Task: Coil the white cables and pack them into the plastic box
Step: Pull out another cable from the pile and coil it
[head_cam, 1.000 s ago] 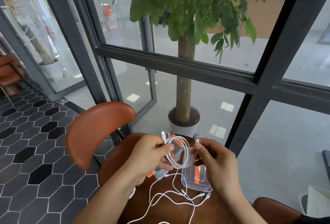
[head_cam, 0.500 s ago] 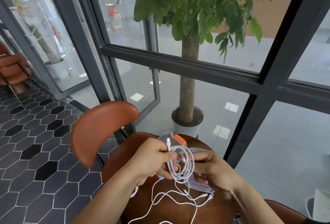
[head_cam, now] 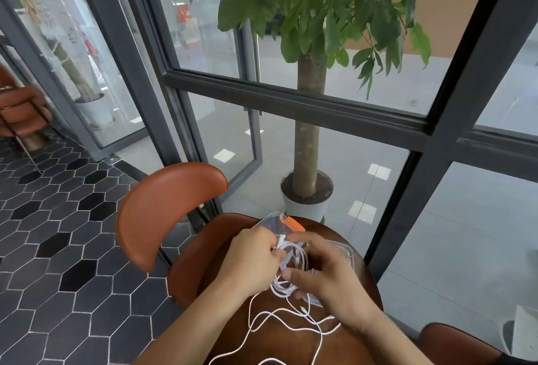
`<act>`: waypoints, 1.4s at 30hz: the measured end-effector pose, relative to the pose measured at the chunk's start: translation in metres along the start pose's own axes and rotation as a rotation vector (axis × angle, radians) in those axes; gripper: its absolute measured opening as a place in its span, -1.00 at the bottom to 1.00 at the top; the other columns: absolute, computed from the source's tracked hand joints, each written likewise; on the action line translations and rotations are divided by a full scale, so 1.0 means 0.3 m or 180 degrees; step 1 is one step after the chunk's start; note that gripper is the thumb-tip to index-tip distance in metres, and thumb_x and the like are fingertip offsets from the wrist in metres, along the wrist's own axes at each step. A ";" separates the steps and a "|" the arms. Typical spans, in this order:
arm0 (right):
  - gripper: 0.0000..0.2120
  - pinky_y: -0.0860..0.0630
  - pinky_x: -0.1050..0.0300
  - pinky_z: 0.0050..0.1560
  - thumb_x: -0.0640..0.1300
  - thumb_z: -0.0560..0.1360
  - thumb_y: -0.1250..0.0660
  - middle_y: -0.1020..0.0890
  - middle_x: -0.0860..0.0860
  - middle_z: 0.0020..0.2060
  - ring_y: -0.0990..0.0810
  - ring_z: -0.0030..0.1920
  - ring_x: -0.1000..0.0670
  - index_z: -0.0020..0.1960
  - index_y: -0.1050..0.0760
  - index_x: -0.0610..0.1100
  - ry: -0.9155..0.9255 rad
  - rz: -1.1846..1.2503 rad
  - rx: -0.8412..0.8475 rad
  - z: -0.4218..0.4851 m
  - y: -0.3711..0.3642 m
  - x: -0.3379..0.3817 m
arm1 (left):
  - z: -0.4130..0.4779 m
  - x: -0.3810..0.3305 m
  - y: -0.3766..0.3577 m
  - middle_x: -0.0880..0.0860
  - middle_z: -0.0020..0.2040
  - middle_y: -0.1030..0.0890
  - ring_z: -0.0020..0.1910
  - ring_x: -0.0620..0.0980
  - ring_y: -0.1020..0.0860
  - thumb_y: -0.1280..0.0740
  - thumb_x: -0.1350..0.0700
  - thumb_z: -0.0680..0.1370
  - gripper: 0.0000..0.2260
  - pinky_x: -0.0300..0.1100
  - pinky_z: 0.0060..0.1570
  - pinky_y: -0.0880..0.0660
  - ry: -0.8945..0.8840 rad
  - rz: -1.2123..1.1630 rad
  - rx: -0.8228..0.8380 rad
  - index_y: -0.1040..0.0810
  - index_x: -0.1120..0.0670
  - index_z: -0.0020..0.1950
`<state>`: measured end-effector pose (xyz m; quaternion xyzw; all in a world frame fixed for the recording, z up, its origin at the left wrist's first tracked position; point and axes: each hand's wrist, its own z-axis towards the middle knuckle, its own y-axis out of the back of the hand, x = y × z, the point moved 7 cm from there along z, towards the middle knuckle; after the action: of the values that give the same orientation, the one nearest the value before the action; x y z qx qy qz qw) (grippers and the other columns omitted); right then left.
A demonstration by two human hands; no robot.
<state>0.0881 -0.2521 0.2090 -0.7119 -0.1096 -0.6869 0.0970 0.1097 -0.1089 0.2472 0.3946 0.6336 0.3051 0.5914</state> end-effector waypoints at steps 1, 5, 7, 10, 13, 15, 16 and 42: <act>-0.60 -0.71 -0.15 -0.21 -0.29 0.47 -0.50 -0.68 -0.04 -0.05 -0.70 -0.16 -0.09 0.21 -0.60 0.08 0.0169 -0.0274 -0.0113 0.002 -0.006 0.005 | 0.004 0.001 0.000 0.15 -0.33 -0.65 -0.36 0.13 -0.65 -0.36 0.06 0.58 -0.72 0.07 -0.30 -0.63 -0.0001 0.0003 -0.0007 -0.57 0.17 -0.28; -0.59 -0.68 -0.27 -0.17 -0.35 0.49 -0.45 -0.73 -0.02 -0.09 -0.70 -0.15 -0.17 0.18 -0.63 0.10 0.0297 -0.0248 -0.0347 0.004 0.007 -0.002 | 0.007 0.027 -0.007 0.09 -0.41 -0.60 -0.39 0.11 -0.68 -0.39 0.10 0.57 -0.62 0.09 -0.32 -0.66 0.0147 -0.0564 0.0134 -0.42 0.08 -0.44; -0.59 -0.66 -0.30 -0.12 -0.33 0.51 -0.44 -0.75 0.00 -0.07 -0.71 -0.13 -0.18 0.17 -0.65 0.13 0.0296 -0.0255 -0.0385 0.008 0.014 -0.014 | 0.001 0.036 -0.008 -0.04 -0.52 -0.50 -0.40 0.06 -0.68 -0.40 0.14 0.57 -0.55 0.06 -0.34 -0.68 0.0259 -0.0843 0.0142 -0.37 -0.01 -0.51; -0.60 -0.68 -0.11 0.07 -0.30 0.50 -0.47 -0.74 0.16 0.05 -0.72 0.05 0.02 0.10 -0.69 0.20 0.0390 -0.0457 -0.0659 0.011 0.022 -0.015 | 0.001 0.044 -0.009 -0.07 -0.55 -0.51 -0.42 0.01 -0.68 -0.40 0.15 0.57 -0.59 0.06 -0.33 -0.68 0.0350 -0.1060 0.0127 -0.43 0.01 -0.49; -0.69 -0.65 0.21 0.07 -0.30 0.47 -0.48 -0.72 0.25 0.09 -0.66 0.16 0.18 0.03 -0.73 0.10 0.0658 -0.0629 -0.1137 0.000 0.053 0.006 | -0.004 0.044 -0.011 0.04 -0.32 -0.68 -0.36 0.01 -0.70 -0.38 0.13 0.58 -0.78 0.06 -0.29 -0.69 0.0372 -0.1093 0.0177 -0.60 0.21 -0.21; -0.73 -0.62 0.30 0.05 -0.26 0.47 -0.48 -0.72 0.32 0.00 -0.67 0.08 0.24 0.02 -0.72 0.10 0.0801 -0.0868 -0.1348 -0.015 0.066 0.025 | -0.013 0.051 -0.014 0.11 -0.25 -0.70 -0.30 0.02 -0.71 -0.37 0.13 0.59 -0.81 0.04 -0.27 -0.69 0.0424 -0.1195 0.0141 -0.62 0.21 -0.15; -0.75 -0.62 0.32 0.04 -0.25 0.47 -0.48 -0.72 0.33 -0.02 -0.68 0.05 0.23 0.02 -0.71 0.08 0.0879 -0.0918 -0.1412 -0.022 0.069 0.038 | -0.016 0.058 -0.016 0.13 -0.24 -0.69 -0.29 0.02 -0.71 -0.36 0.14 0.60 -0.81 0.05 -0.26 -0.69 0.0449 -0.1263 0.0125 -0.61 0.20 -0.17; -0.88 -0.61 -0.27 0.14 -0.39 0.47 -0.44 -0.74 -0.30 -0.10 -0.69 -0.04 -0.41 -0.03 -0.73 -0.30 -0.0323 0.0235 -0.0061 0.033 0.078 -0.006 | -0.035 -0.027 -0.009 -0.04 -0.26 -0.67 -0.36 -0.06 -0.71 -0.33 0.08 0.61 -0.79 -0.18 -0.31 -0.63 -0.0109 -0.0935 0.0211 -0.57 -0.06 -0.23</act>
<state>0.1043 -0.2716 0.2071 -0.7503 -0.0814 -0.6469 0.1098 0.0990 -0.1163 0.2502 0.3221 0.6840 0.1875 0.6271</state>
